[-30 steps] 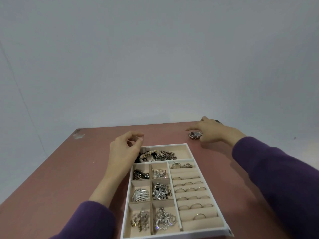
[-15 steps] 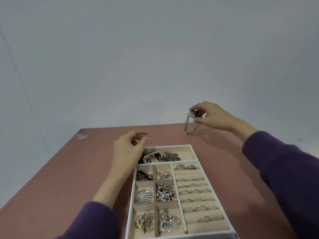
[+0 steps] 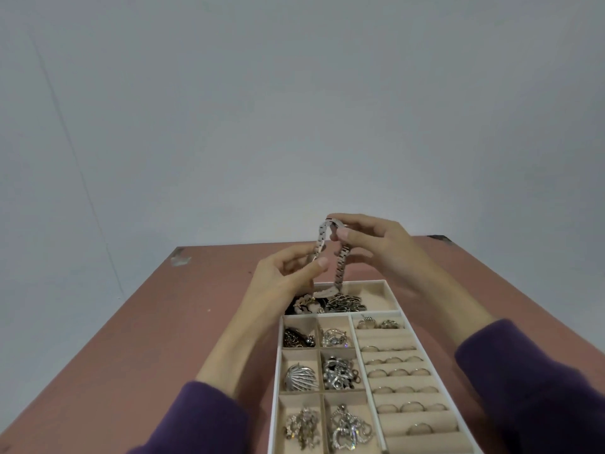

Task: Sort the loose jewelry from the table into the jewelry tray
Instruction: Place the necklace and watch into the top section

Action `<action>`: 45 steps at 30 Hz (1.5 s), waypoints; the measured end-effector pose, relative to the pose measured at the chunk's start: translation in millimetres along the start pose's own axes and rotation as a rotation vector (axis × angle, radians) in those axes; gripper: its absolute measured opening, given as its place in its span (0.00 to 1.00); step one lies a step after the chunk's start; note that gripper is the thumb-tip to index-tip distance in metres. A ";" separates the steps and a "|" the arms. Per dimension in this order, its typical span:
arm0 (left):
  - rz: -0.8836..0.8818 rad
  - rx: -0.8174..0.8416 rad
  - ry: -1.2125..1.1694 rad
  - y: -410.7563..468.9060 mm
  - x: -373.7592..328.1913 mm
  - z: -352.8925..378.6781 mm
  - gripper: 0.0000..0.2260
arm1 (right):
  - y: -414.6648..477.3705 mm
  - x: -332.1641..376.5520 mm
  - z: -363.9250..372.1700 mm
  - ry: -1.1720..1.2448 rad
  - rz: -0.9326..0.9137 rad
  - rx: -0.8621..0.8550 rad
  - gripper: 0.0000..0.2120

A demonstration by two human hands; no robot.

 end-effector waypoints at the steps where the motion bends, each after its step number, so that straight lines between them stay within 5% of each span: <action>1: -0.025 -0.014 -0.083 1.2 1.0 -0.6 0.12 | 0.3 -3.0 -0.4 0.047 0.023 -0.026 0.12; 8: -0.086 -0.003 -0.650 7.3 -2.5 -9.3 0.17 | -3.0 -27.7 6.5 0.247 0.248 -0.010 0.07; 17: -0.114 -0.179 -0.758 8.0 4.9 -20.3 0.13 | -11.7 -26.4 31.0 0.139 0.203 0.218 0.11; 24: -0.132 -0.205 -0.797 7.1 5.0 -21.4 0.07 | -9.4 -24.3 20.3 -0.055 0.072 0.000 0.08; 31: -0.147 -0.080 -0.585 7.6 7.2 -12.2 0.11 | -7.4 -21.7 9.4 -0.208 -0.041 -0.156 0.10; 36: -0.125 -0.039 -0.419 6.8 9.0 -3.9 0.12 | -7.8 -20.2 13.6 -0.246 -0.100 -0.116 0.07; 45: -0.032 -0.154 -0.188 6.1 6.4 -9.2 0.16 | -8.4 -24.3 18.9 0.034 0.019 -0.043 0.09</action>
Point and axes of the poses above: each hand's wrist, its own y-axis towards the middle knuckle, its own z-axis out of the palm, x = y × z, the point moved 6 cm from there along y, towards the middle knuckle, and after that the axes turned 10 degrees about y, right-handed, at the moved point
